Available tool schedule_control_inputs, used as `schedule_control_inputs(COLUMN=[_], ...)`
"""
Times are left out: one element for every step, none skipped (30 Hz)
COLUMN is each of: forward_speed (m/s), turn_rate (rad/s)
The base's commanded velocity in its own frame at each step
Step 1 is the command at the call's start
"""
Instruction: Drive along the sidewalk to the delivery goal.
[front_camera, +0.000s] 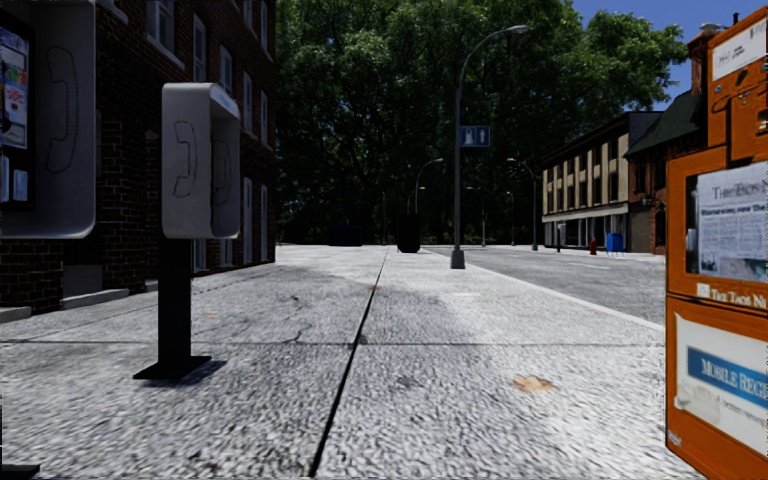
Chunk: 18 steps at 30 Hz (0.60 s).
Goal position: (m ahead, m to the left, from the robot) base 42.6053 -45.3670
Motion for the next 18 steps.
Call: schedule_control_inputs(forward_speed=[2.00,2.00,2.00,2.00,2.00,2.00,2.00,2.00,2.00,2.00,2.00,2.00,2.00,2.00,2.00,2.00,2.00,2.00], turn_rate=[-1.00,-0.94,-0.94,0.00,0.00,0.00,0.00,0.00,0.00,0.00,0.00,0.00,0.00,0.00,0.00,0.00,0.00,0.00])
